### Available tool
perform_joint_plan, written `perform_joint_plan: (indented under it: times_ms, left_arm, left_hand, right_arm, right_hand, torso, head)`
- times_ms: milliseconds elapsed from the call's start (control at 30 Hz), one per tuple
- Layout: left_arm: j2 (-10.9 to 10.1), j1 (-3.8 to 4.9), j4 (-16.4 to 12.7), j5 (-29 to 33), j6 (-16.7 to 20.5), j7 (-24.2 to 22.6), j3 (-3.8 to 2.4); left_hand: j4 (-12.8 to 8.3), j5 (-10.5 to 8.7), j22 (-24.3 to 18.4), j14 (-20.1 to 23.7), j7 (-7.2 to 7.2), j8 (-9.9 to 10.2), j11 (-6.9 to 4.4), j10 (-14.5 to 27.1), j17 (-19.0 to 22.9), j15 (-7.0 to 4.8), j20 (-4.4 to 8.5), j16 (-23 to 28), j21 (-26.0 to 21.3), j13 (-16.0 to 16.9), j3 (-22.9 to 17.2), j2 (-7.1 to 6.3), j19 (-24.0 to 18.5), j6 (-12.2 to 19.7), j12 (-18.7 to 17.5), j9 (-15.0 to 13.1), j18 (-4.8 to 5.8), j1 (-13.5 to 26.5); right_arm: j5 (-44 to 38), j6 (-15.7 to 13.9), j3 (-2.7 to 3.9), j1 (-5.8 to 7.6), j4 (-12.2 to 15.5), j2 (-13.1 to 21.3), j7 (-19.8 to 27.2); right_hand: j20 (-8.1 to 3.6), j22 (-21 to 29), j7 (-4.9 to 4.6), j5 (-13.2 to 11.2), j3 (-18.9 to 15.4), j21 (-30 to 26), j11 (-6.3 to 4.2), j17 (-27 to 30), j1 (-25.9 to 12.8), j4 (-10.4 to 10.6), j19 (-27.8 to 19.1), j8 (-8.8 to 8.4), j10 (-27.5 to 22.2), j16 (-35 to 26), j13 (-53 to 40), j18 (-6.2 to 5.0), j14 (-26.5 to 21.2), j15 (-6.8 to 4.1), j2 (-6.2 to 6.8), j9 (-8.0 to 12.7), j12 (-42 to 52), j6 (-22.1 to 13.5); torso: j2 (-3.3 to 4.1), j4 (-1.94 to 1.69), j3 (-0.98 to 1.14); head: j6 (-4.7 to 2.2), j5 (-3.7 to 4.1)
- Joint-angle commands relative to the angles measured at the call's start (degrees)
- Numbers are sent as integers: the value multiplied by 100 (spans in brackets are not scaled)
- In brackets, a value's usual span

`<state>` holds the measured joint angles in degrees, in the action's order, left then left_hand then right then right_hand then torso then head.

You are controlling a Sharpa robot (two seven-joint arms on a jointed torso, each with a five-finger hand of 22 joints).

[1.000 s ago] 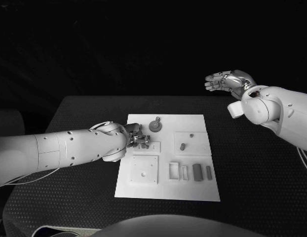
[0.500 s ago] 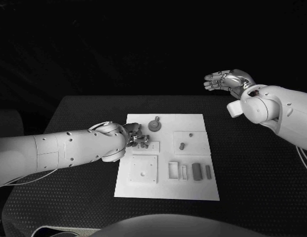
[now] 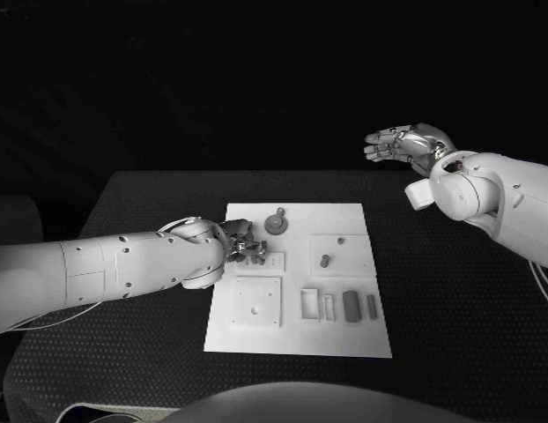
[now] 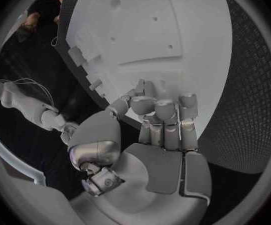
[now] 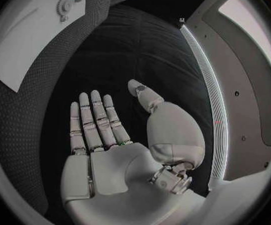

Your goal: Assemble the parts on the task board

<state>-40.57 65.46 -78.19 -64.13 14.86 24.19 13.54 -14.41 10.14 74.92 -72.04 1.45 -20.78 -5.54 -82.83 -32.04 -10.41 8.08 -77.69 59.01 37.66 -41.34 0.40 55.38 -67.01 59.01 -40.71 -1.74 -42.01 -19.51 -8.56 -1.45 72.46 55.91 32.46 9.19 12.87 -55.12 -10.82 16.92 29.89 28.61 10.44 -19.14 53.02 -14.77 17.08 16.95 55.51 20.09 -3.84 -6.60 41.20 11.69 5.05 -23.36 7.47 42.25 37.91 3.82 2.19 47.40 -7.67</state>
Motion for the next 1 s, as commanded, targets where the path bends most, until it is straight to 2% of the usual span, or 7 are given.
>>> perform_joint_plan:
  times_ms: [33,167,233,400,800,1000]
  left_arm:
    - [39,-43,-38,32,-127,-87,20]
    - [38,-43,-37,33,-127,-81,20]
    - [36,-43,-36,34,-121,-77,20]
    - [34,-43,-35,40,-119,-74,20]
    - [25,-43,-29,76,-106,-68,20]
    - [19,-43,-4,83,-74,-61,20]
  left_hand:
    - [52,-175,79,-11,-264,-29,-196,247,13,-43,704,-12,7,-13,16,-47,50,-501,26,12,-113,-54]
    - [155,-334,79,-10,-264,-31,-195,247,29,-46,705,-20,-1,-27,55,-235,55,-501,30,22,-114,-44]
    - [176,-349,78,-10,-264,-32,-197,247,33,-47,705,-21,-4,-29,57,-271,56,-502,31,24,-115,-48]
    - [294,-477,77,-10,-266,-36,-197,247,48,-53,709,-28,-14,-44,84,-467,63,-502,36,34,-120,-38]
    - [470,-611,78,-13,-270,-49,-203,244,67,-62,714,-45,-24,-58,101,-699,77,-509,51,44,-125,-39]
    - [639,-713,78,-9,-269,-56,-202,248,80,-66,715,-53,-33,-70,121,-816,85,-501,56,50,-127,9]
  right_arm:
    - [2,99,3,0,11,1,49]
    - [2,101,3,0,14,3,49]
    - [2,100,3,0,14,3,48]
    - [2,109,3,0,15,6,47]
    - [2,115,3,0,15,6,48]
    - [2,116,3,0,17,2,45]
  right_hand:
    - [-4,-7,-89,32,-1,-32,-1,6,-52,29,-49,19,36,-18,-7,64,-23,21,-7,9,-24,3]
    - [-4,-9,-92,34,-3,-34,1,7,-54,29,-51,18,38,-20,-7,65,-26,23,-5,10,-27,2]
    - [-4,-10,-94,35,-3,-34,2,8,-55,29,-52,18,39,-21,-7,65,-28,24,-5,10,-28,2]
    - [-4,-12,-98,36,-5,-37,5,9,-58,29,-54,17,42,-23,-7,66,-33,27,-2,12,-33,0]
    - [-4,-19,-110,39,-11,-45,11,12,-66,30,-65,15,47,-27,-7,72,-42,33,2,17,-45,-3]
    - [-3,-24,-118,41,-16,-50,15,14,-73,33,-74,15,52,-29,-7,77,-47,38,2,19,-52,-5]
  torso:
    - [-2,-2,0]
    - [1,-1,1]
    - [0,-1,2]
    - [-1,-1,-2]
    - [-1,0,-2]
    - [0,-1,-3]
  head:
    - [-2,6]
    - [-2,2]
    - [0,3]
    - [2,4]
    - [-4,6]
    - [-13,7]
